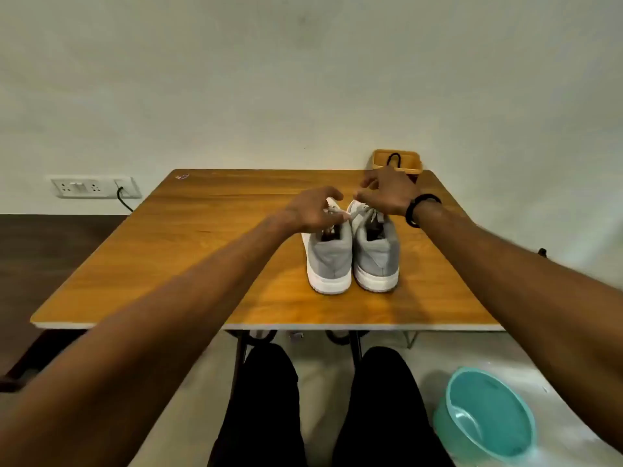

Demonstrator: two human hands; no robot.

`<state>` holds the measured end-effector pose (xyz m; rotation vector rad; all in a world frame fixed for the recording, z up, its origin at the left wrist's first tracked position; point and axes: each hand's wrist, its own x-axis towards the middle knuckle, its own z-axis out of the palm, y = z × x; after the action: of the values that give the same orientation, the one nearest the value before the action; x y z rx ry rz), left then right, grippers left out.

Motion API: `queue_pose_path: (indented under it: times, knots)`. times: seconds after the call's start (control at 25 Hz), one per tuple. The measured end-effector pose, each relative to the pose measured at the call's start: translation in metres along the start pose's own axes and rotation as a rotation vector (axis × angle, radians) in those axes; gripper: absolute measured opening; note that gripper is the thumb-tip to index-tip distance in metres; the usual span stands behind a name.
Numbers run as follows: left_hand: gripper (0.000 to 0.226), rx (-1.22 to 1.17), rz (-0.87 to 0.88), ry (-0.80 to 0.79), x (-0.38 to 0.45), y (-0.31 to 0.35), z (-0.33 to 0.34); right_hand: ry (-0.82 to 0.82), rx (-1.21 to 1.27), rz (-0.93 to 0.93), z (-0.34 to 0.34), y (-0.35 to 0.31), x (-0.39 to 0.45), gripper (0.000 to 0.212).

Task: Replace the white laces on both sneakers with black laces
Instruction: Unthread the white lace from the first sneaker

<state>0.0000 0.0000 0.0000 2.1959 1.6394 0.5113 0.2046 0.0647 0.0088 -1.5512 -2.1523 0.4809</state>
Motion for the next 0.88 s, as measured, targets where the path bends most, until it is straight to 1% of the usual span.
queue_pose_path:
  times: [0.04, 0.08, 0.12, 0.2, 0.28, 0.36, 0.44, 0.56, 0.6, 0.72, 0.8, 0.88]
  knots:
    - [0.049, 0.005, 0.042, 0.033, -0.013, 0.004, 0.008, -0.008, -0.034, 0.006, 0.002, -0.001, -0.016, 0.046]
    - [0.041, 0.048, 0.058, 0.059, -0.027, 0.010, 0.013, -0.025, -0.095, 0.013, 0.002, -0.005, -0.033, 0.048]
    - [0.034, 0.067, 0.079, 0.079, -0.039, 0.013, 0.021, -0.042, -0.136, 0.003, 0.004, -0.005, -0.047, 0.045]
    - [0.037, 0.142, 0.015, 0.038, -0.063, 0.021, 0.031, -0.115, -0.186, -0.008, 0.009, -0.009, -0.079, 0.031]
    - [0.034, 0.198, -0.035, 0.018, -0.078, 0.021, 0.038, -0.166, -0.235, 0.003, 0.016, -0.007, -0.104, 0.025]
    - [0.039, 0.199, -0.049, 0.032, -0.091, 0.019, 0.043, -0.173, -0.290, 0.005, 0.020, -0.005, -0.122, 0.025]
    - [0.046, 0.169, -0.051, 0.016, -0.105, 0.022, 0.039, -0.177, -0.321, -0.044, 0.016, -0.008, -0.136, 0.029]
    - [0.054, 0.151, -0.079, -0.015, -0.120, 0.021, 0.028, -0.246, -0.365, -0.095, 0.007, -0.014, -0.149, 0.026]
    - [0.053, 0.159, -0.081, -0.018, -0.121, 0.019, 0.025, -0.249, -0.377, -0.103, 0.004, -0.015, -0.151, 0.025]
    - [0.048, 0.192, -0.073, 0.008, -0.115, 0.016, 0.031, -0.223, -0.329, -0.120, 0.006, -0.016, -0.155, 0.032]
    - [0.044, 0.183, -0.070, 0.078, -0.107, 0.014, 0.043, -0.166, -0.257, -0.136, 0.017, -0.015, -0.150, 0.028]
    - [0.043, 0.115, -0.058, 0.207, -0.097, 0.008, 0.055, -0.097, -0.196, -0.119, 0.028, -0.014, -0.139, 0.022]
